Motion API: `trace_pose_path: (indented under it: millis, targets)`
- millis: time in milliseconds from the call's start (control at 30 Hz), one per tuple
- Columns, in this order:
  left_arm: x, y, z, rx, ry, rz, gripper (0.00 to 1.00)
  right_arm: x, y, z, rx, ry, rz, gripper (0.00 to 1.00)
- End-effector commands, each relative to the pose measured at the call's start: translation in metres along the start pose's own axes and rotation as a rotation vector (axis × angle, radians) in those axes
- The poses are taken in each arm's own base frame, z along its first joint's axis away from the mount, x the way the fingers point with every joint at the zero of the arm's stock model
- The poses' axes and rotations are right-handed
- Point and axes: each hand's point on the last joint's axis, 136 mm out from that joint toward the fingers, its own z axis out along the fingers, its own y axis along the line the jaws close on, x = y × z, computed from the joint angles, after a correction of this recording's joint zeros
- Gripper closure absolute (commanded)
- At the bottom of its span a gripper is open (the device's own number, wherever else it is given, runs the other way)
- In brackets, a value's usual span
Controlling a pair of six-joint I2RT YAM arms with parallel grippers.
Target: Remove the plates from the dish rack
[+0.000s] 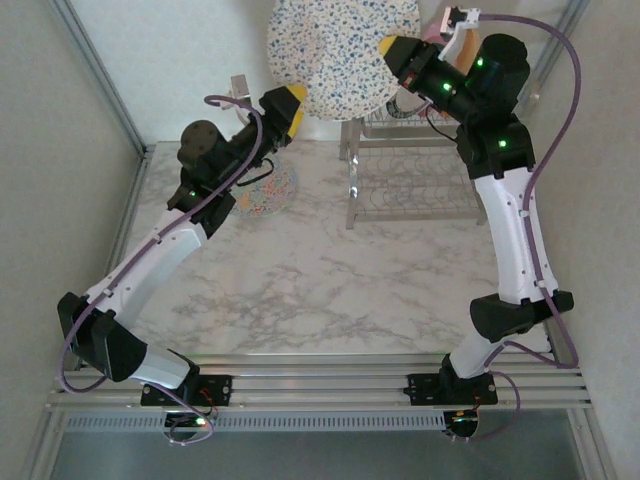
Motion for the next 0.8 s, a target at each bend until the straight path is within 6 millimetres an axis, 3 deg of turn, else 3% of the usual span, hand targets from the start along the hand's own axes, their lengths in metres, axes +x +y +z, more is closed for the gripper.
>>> trace_pose_path:
  millis: [0,200,300,600,733,767]
  targets:
    - [-0.004,-0.014,0.002,0.054,0.003,0.002,0.34,-0.006,0.024,-0.001,-0.078,-0.016,-0.014,1.0]
    - [-0.004,-0.01,0.004,0.045,0.002,-0.007,0.43,0.006,0.02,0.006,-0.074,0.025,0.008,1.0]
    - [-0.004,-0.007,0.006,0.04,0.003,-0.011,0.52,0.012,0.019,0.008,-0.071,0.041,0.009,1.0]
    - [-0.002,-0.003,0.007,0.029,0.013,-0.032,1.0,0.017,0.014,0.01,-0.054,0.057,0.003,1.0]
    - [-0.003,-0.005,0.007,0.041,0.011,-0.04,1.0,0.018,0.015,0.008,-0.047,0.056,-0.019,0.99]
    - [-0.004,-0.007,0.006,0.047,0.01,-0.041,1.0,0.018,0.016,0.008,-0.044,0.056,-0.025,0.95]
